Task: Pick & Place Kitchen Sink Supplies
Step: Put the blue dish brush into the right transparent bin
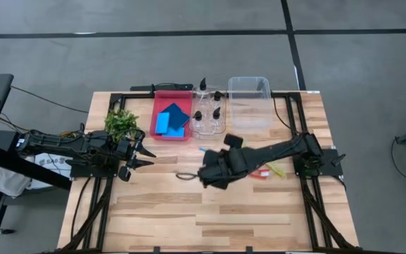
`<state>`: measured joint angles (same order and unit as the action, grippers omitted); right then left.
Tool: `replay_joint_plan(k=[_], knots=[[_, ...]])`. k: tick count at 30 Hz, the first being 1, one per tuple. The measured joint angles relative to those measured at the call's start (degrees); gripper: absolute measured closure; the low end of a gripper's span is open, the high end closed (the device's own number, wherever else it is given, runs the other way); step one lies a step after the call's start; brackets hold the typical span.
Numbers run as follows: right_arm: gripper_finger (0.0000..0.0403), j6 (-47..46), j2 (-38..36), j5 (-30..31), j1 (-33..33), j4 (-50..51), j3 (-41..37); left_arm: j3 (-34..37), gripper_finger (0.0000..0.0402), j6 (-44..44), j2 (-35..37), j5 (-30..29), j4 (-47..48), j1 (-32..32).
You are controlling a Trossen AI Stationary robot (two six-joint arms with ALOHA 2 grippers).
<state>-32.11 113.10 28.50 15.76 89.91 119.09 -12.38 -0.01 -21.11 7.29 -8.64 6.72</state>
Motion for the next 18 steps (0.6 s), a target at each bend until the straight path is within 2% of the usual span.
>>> replay_joint_plan(k=[5,13,18], knots=[[0.0380,2.3,-3.4,1.6,-4.3,0.0,0.5,0.0,0.0284,0.0,0.0,0.0,0.0,0.0],[0.0393,2.3,-10.9,6.3,-12.6,0.1,-0.4,0.0,0.0284,0.2,0.0,0.0,0.0,0.0],[0.0378,2.2,-14.3,9.3,-18.3,0.1,-0.4,0.0,0.0284,0.2,0.0,0.0,0.0,0.0]])
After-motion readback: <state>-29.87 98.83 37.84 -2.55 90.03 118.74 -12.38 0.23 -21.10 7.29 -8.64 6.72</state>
